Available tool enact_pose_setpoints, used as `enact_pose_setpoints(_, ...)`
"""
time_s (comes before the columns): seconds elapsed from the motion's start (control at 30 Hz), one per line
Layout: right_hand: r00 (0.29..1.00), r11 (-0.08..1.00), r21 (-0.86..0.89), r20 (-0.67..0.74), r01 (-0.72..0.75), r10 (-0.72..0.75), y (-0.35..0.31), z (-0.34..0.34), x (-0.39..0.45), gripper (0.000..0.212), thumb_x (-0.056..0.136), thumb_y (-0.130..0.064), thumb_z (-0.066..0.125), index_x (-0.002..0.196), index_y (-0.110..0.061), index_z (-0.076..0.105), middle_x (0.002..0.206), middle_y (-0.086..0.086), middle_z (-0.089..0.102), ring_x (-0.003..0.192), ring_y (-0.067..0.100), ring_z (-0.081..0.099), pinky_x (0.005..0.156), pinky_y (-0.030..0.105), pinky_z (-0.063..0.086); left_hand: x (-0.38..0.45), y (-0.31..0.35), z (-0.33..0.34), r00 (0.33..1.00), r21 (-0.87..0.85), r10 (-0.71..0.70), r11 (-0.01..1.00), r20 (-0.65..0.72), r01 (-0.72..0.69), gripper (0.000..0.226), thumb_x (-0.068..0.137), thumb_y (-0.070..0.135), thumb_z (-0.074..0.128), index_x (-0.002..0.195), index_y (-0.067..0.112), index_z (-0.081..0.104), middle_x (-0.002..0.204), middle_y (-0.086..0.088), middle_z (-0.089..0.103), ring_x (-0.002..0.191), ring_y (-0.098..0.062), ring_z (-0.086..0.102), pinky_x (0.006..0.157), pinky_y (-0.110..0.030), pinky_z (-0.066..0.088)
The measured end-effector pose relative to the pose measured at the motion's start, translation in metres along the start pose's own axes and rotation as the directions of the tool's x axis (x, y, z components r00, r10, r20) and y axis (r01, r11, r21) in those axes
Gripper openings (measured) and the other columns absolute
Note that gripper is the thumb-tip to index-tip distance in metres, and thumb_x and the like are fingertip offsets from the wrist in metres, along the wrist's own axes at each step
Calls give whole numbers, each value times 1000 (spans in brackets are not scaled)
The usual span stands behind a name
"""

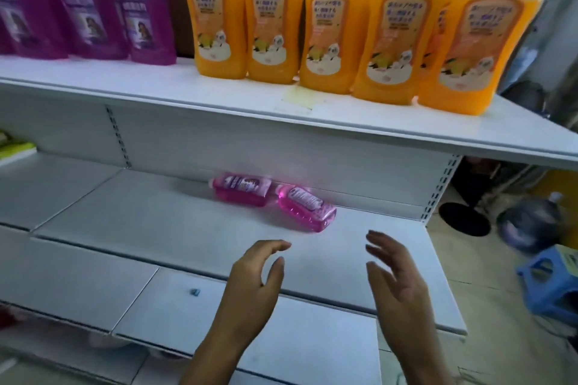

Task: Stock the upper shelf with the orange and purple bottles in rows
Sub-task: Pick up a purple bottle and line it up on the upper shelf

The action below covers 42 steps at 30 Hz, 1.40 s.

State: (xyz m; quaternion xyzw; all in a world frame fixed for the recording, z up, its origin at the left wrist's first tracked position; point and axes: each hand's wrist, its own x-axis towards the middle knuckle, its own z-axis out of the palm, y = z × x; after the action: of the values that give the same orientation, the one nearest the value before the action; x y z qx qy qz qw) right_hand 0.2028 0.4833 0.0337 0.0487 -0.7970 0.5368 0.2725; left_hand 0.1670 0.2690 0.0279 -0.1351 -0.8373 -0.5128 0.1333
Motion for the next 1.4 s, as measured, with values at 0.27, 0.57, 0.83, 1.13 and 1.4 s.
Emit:
enact_pose_setpoints(0.27,938,932,-362,324,0,126,52,60,20,50,95,-11,62,134,-40,49,139,-23,44,125,1,49,103,11,35,16,-69,10,979,-79,-202,976,-3,201,30,99,15,54,118,38,59,121,30,56,113,19,45,82,2,38)
enact_pose_setpoints(0.57,835,603,-732,517,316,190,99,135,115,70,100,-34,51,159,-22,16,166,7,13,153,27,6,123,59,5,75,-111,32,976,98,-178,981,126,166,33,97,18,59,130,19,56,133,5,56,122,-6,49,100,-14,36)
enact_pose_setpoints(0.83,814,305,-872,475,384,335,121,171,178,93,88,-22,65,157,-28,4,156,18,19,137,47,30,106,70,32,98,-111,42,964,24,-200,980,173,199,37,99,16,55,135,12,54,137,-5,55,127,-18,50,104,-22,35)
enact_pose_setpoints(1.13,793,555,-738,571,384,211,113,146,186,73,97,-18,59,155,-40,21,157,6,37,133,38,43,102,58,43,98,-104,63,918,-76,-329,933,222,352,72,92,20,66,152,17,28,155,-5,37,142,-21,36,111,-26,27)
enact_pose_setpoints(1.4,817,931,185,552,-314,166,35,105,132,70,85,12,60,147,-8,36,132,22,57,121,36,60,95,58,54,90,-77,55,953,-386,-262,872,151,301,90,78,18,83,151,20,30,145,-1,50,130,-15,52,107,-32,45)
